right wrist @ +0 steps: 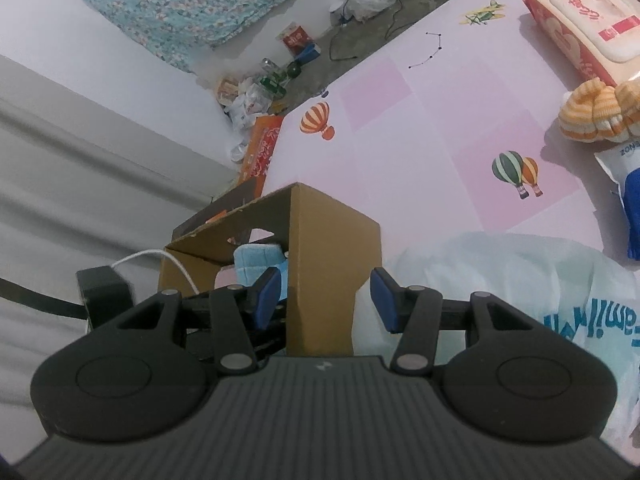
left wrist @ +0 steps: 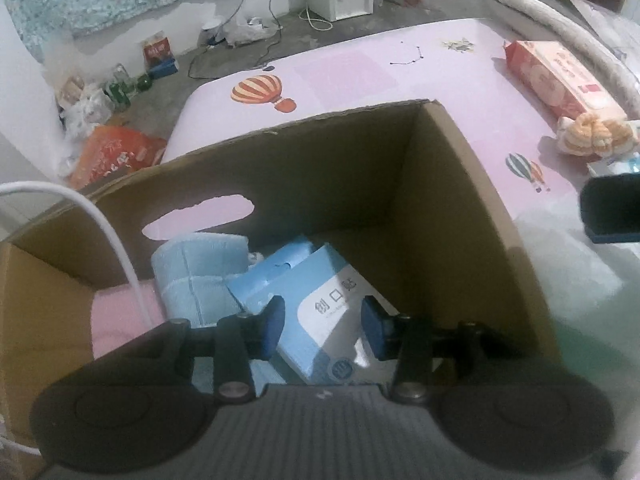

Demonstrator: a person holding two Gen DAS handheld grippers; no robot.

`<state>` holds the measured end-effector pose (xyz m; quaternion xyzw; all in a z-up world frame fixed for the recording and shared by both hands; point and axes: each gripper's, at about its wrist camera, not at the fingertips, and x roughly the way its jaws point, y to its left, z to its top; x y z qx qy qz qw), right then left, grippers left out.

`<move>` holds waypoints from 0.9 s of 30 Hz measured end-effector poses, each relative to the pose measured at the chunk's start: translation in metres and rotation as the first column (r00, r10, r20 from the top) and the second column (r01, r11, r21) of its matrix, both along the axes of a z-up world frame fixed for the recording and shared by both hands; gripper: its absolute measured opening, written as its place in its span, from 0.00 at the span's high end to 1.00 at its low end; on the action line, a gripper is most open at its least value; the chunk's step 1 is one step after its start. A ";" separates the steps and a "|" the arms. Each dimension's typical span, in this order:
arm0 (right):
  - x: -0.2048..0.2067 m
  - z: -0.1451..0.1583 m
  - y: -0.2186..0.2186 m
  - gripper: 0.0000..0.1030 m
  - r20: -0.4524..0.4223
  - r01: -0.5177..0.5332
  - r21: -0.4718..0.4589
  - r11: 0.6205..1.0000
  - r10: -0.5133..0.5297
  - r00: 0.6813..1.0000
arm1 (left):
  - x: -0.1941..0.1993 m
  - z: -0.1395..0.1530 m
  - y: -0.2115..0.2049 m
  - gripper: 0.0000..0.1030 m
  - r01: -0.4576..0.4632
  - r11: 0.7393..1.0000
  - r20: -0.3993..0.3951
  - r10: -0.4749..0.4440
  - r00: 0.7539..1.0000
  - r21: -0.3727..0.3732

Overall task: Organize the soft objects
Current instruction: 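Carry the blue medicine box with the left tool into the box and release, then reach the left tool to the orange-striped cloth and close on it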

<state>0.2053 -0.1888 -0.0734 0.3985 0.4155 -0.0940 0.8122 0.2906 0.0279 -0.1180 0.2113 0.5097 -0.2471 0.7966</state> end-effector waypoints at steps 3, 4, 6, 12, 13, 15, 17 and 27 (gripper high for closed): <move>-0.003 0.000 -0.001 0.52 -0.003 0.003 -0.005 1.000 -0.003 1.000 | 0.005 0.003 0.005 0.58 -0.030 0.999 -0.035 0.028 0.999 -0.043; -0.004 -0.001 -0.002 0.53 -0.005 0.005 -0.003 1.000 -0.005 1.000 | 0.008 0.004 0.007 0.58 -0.048 0.997 -0.051 0.045 0.998 -0.058; -0.006 -0.002 -0.003 0.53 -0.009 0.011 -0.002 1.000 -0.011 1.000 | 0.010 0.009 0.015 0.57 -0.085 0.993 -0.079 0.078 0.994 -0.083; -0.020 -0.002 -0.007 0.52 -0.004 0.050 -0.003 0.999 -0.050 0.999 | -0.001 0.033 0.045 0.48 -0.191 0.972 -0.115 0.176 0.978 -0.134; -0.025 -0.002 -0.008 0.52 0.001 0.060 -0.007 0.998 -0.060 0.998 | -0.006 0.037 0.049 0.45 -0.201 0.971 -0.112 0.186 0.976 -0.134; -0.036 0.000 -0.009 0.49 0.016 0.073 -0.016 0.997 -0.073 0.997 | -0.016 0.046 0.053 0.42 -0.212 0.967 -0.112 0.197 0.974 -0.140; -0.049 0.001 -0.012 0.47 0.032 0.083 -0.020 0.996 -0.082 0.996 | -0.026 0.056 0.052 0.38 -0.213 0.966 -0.108 0.198 0.974 -0.149; -0.102 -0.006 -0.030 0.34 0.063 0.126 0.017 0.992 -0.127 0.990 | -0.062 0.099 0.002 0.32 -0.213 0.947 -0.077 0.200 0.977 -0.241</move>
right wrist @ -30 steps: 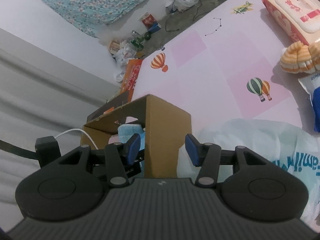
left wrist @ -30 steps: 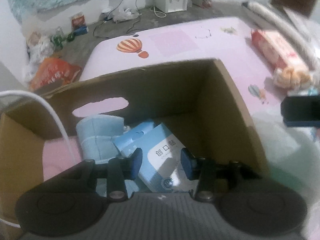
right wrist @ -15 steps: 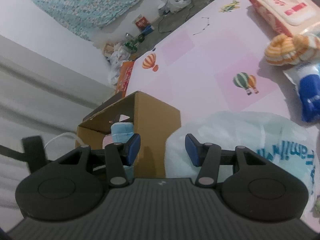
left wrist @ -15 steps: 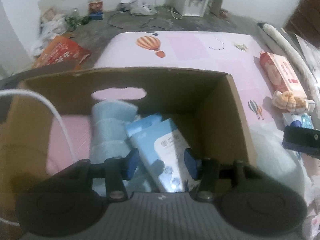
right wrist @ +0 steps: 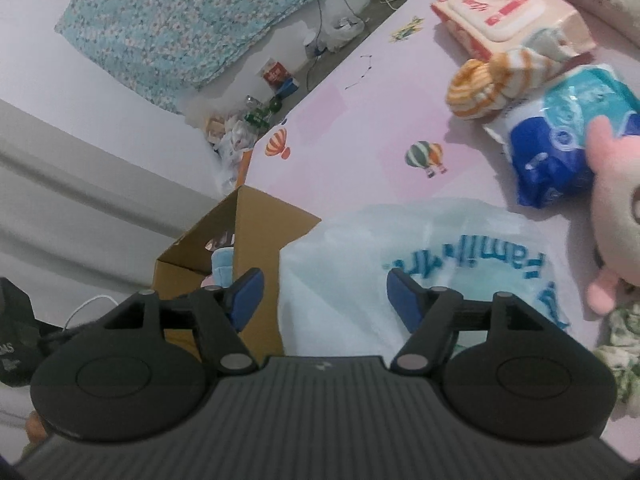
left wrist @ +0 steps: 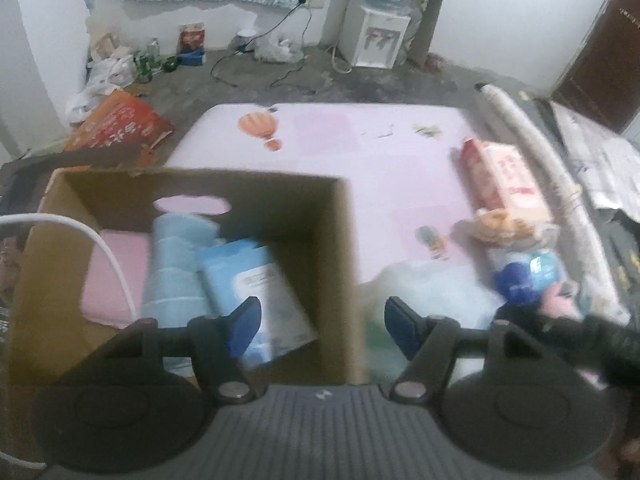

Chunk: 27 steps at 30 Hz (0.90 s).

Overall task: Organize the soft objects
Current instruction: 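Reach the left tool to the orange-striped cloth and close on it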

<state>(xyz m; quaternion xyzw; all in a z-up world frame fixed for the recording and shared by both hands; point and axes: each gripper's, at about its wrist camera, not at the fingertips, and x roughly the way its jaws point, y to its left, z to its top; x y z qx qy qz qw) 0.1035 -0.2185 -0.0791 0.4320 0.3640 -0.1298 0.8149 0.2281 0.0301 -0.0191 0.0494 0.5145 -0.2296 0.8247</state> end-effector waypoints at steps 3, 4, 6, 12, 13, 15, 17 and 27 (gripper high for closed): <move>-0.011 0.006 -0.016 0.34 0.005 0.002 -0.002 1.000 -0.001 1.000 | -0.008 0.008 -0.025 0.32 0.003 1.000 0.004 -0.003 1.000 -0.017; -0.016 0.009 -0.023 0.34 0.004 0.000 -0.007 1.000 0.000 1.000 | -0.011 0.010 -0.034 0.32 0.005 1.000 0.003 -0.005 1.000 -0.024; -0.024 0.015 -0.038 0.34 0.009 -0.005 -0.019 1.000 0.006 1.000 | -0.016 0.012 -0.053 0.32 0.011 1.000 -0.004 -0.011 1.000 -0.028; -0.051 0.034 -0.092 0.33 0.020 -0.022 -0.087 0.996 0.024 1.000 | -0.023 0.006 -0.108 0.32 0.002 0.999 -0.074 -0.005 0.997 -0.048; -0.053 0.037 -0.101 0.33 0.017 -0.033 -0.105 0.994 0.035 0.999 | -0.019 0.002 -0.117 0.32 -0.014 0.998 -0.107 0.007 0.994 -0.061; -0.052 0.042 -0.121 0.32 0.009 -0.066 -0.159 0.985 0.068 0.998 | -0.009 -0.010 -0.133 0.33 -0.051 0.994 -0.183 0.033 0.983 -0.093; -0.045 0.045 -0.142 0.29 -0.005 -0.123 -0.230 0.965 0.126 0.992 | 0.004 -0.019 -0.150 0.33 -0.097 0.987 -0.247 0.063 0.967 -0.129; 0.018 0.031 -0.192 0.22 -0.132 -0.449 -0.436 0.780 0.439 0.889 | 0.063 -0.065 -0.220 0.33 -0.266 0.946 -0.472 0.151 0.869 -0.185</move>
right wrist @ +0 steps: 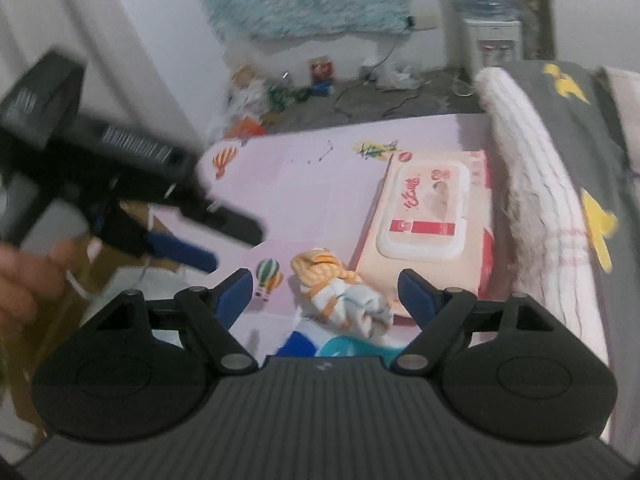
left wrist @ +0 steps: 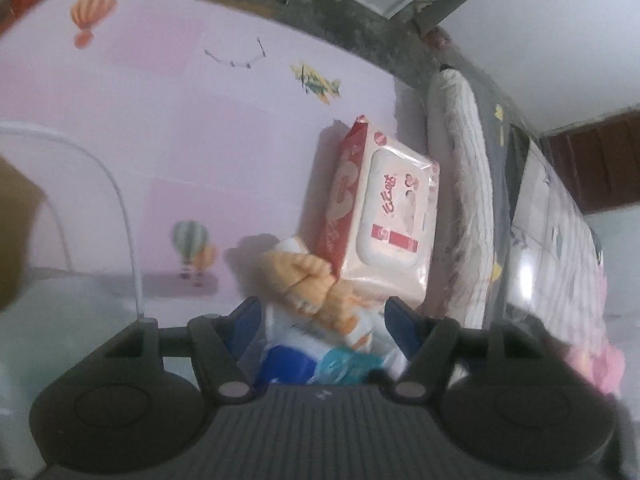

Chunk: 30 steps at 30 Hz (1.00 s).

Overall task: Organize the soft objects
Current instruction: 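Reach the left tool to the orange-striped cloth and close on it, then carry the orange-striped cloth with the left tool into the box, release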

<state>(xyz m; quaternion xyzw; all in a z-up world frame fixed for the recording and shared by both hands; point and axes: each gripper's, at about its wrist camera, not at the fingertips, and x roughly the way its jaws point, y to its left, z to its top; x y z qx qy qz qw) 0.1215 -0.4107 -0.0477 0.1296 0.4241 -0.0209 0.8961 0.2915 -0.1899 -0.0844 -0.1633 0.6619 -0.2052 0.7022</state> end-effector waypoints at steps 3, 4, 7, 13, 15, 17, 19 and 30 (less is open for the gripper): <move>0.015 -0.014 -0.004 0.24 -0.044 -0.047 -0.012 0.999 0.046 0.998 | 0.010 -0.021 -0.018 0.34 -0.021 1.000 -0.059 0.023 0.998 0.021; 0.018 -0.017 -0.001 0.24 -0.059 -0.056 -0.019 0.998 0.054 0.997 | 0.012 -0.026 -0.023 0.37 -0.024 0.999 -0.074 0.026 0.997 0.032; 0.022 -0.027 -0.002 0.29 -0.086 -0.064 -0.026 0.998 0.062 0.994 | 0.015 -0.040 -0.032 0.43 -0.023 0.997 -0.100 0.031 0.995 0.077; 0.023 -0.040 0.003 0.52 -0.119 -0.063 -0.014 0.998 0.061 0.991 | 0.016 -0.051 -0.038 0.55 -0.029 0.995 -0.121 0.042 0.992 0.100; 0.020 -0.038 0.005 0.60 -0.110 -0.066 -0.026 0.998 0.062 0.992 | 0.014 -0.046 -0.038 0.57 -0.024 0.995 -0.105 0.034 0.994 0.099; 0.016 -0.033 0.008 0.62 -0.092 -0.059 -0.035 0.998 0.055 0.994 | 0.012 -0.042 -0.038 0.58 -0.015 0.996 -0.096 0.023 0.995 0.085; 0.010 -0.026 0.014 0.63 -0.074 -0.055 -0.057 0.997 0.051 0.996 | 0.010 -0.035 -0.034 0.58 -0.012 0.998 -0.089 0.018 0.996 0.063; -0.014 0.050 0.078 0.65 0.059 -0.003 -0.120 0.993 0.010 0.998 | -0.001 0.046 0.037 0.59 -0.011 0.998 -0.020 0.009 1.000 -0.063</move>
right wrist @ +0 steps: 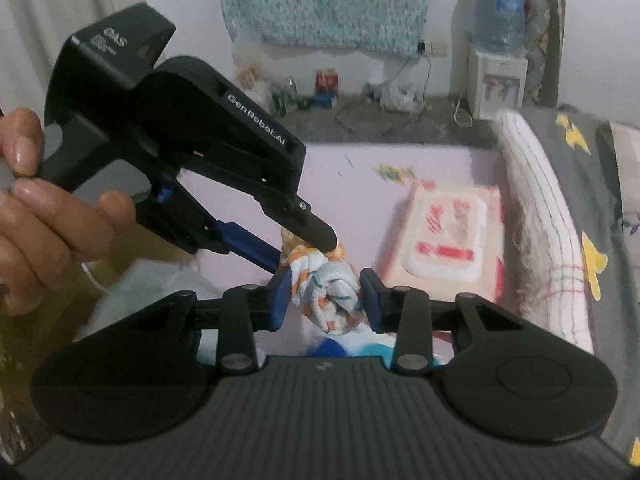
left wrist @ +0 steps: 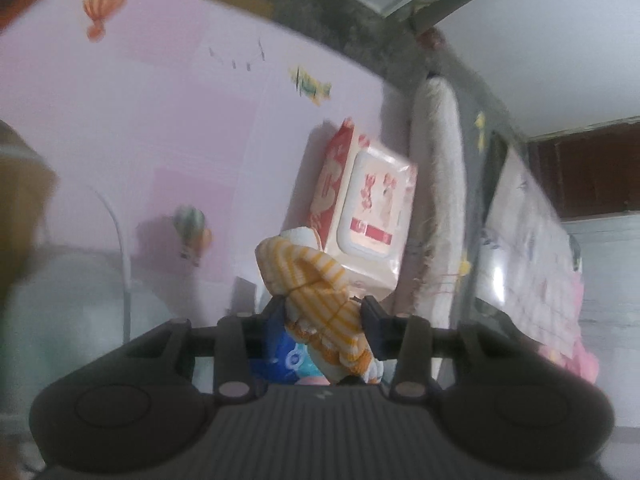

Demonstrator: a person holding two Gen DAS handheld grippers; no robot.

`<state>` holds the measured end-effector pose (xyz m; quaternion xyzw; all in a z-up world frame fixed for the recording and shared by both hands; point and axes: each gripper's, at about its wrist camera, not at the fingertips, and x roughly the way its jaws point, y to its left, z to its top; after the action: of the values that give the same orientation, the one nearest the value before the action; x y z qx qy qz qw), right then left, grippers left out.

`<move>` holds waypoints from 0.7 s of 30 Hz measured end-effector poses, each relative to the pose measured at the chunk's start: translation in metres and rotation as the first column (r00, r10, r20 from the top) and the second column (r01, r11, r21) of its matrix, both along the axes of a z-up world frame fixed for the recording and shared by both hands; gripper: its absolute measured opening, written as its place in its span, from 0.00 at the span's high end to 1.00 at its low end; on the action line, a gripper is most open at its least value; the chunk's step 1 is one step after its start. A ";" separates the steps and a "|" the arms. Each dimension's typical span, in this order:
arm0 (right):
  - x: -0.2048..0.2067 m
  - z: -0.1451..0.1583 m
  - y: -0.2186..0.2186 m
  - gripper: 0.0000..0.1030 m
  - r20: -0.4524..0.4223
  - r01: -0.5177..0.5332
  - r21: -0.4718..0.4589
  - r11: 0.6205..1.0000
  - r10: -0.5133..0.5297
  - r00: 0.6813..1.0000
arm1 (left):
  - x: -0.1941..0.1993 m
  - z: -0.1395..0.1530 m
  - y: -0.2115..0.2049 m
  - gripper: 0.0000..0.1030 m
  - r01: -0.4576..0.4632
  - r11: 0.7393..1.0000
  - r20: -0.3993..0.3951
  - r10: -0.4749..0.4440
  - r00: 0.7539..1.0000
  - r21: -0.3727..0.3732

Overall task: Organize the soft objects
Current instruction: 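Carry the orange-striped cloth with the left tool into the box, release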

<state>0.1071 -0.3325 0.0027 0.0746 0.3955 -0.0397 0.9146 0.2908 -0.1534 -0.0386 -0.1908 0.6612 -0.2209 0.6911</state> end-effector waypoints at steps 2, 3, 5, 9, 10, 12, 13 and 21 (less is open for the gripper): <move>0.001 0.016 0.022 0.65 0.034 0.013 0.009 1.000 -0.013 0.999 | 0.000 0.020 0.021 0.59 -0.002 1.000 0.034 0.002 0.999 -0.001; 0.003 0.024 0.036 0.65 0.054 0.016 0.005 1.000 -0.016 0.998 | 0.001 0.032 0.036 0.59 -0.007 1.000 0.054 0.007 0.999 0.006; 0.007 0.035 0.064 0.65 0.086 0.025 0.018 1.000 -0.026 0.996 | 0.003 0.051 0.061 0.59 -0.011 1.000 0.092 0.008 0.996 0.029; 0.026 0.050 0.120 0.65 0.135 0.038 0.089 0.995 -0.049 0.990 | 0.009 0.080 0.117 0.59 -0.015 0.996 0.164 0.000 0.987 0.090; 0.032 0.052 0.137 0.66 0.144 0.037 0.097 0.995 -0.050 0.988 | 0.011 0.084 0.132 0.59 -0.018 0.994 0.172 0.000 0.985 0.103; 0.043 0.053 0.168 0.65 0.149 0.035 0.109 0.993 -0.051 0.988 | 0.015 0.084 0.157 0.60 -0.020 0.992 0.180 -0.002 0.984 0.124; 0.048 0.051 0.182 0.65 0.148 0.036 0.114 0.993 -0.053 0.988 | 0.018 0.082 0.168 0.60 -0.024 0.991 0.177 -0.001 0.984 0.135; 0.092 0.007 0.270 0.65 0.060 0.072 0.099 0.992 -0.078 0.995 | 0.039 0.031 0.220 0.61 0.009 0.986 0.148 -0.035 0.988 0.168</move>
<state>0.1991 -0.0629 0.0097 0.1348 0.3646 -0.0526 0.9199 0.3299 0.0664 -0.0080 -0.1079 0.6255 -0.1862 0.7499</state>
